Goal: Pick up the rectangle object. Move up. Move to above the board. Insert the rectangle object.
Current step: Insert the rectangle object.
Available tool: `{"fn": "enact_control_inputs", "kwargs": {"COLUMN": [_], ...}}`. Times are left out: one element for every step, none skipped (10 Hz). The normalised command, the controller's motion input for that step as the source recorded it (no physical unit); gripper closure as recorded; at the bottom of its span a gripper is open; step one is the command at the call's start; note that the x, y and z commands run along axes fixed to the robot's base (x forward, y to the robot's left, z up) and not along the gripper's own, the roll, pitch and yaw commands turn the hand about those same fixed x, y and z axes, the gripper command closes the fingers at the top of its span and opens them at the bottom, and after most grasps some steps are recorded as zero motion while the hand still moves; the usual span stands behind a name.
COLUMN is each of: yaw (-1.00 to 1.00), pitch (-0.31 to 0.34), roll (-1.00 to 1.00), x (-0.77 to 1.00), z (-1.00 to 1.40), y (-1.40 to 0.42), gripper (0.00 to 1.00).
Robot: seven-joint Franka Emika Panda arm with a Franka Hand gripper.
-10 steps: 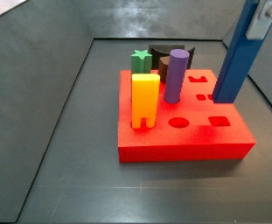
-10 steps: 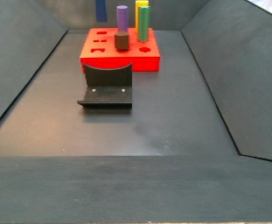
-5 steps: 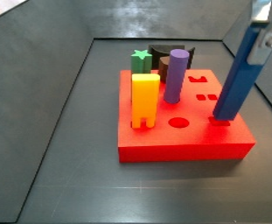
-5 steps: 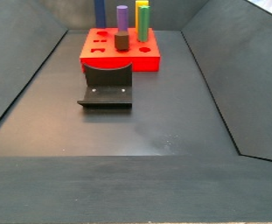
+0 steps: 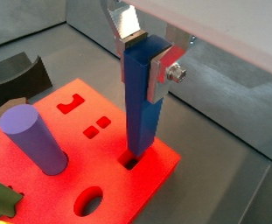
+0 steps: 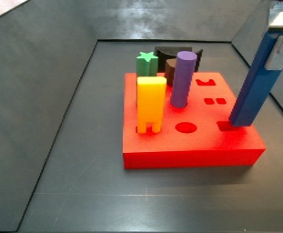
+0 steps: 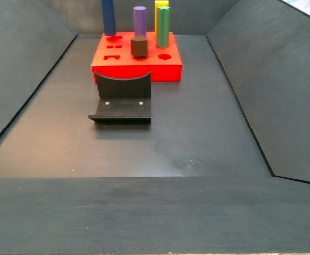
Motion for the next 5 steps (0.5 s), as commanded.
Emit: {"fn": "enact_control_inputs", "kwargs": {"yaw": [0.0, 0.04, 0.15, 0.15, 0.16], "pitch": [0.0, 0.003, 0.004, 0.006, 0.01], "roll": [0.0, 0.05, 0.1, 0.11, 0.13], "x": [-0.06, -0.09, -0.07, -0.03, -0.07], "z": [-0.06, -0.12, -0.16, -0.19, -0.18], "y": [0.02, 0.01, 0.0, -0.01, -0.03], "gripper": [1.0, 1.0, 1.0, 1.0, 1.0]}}
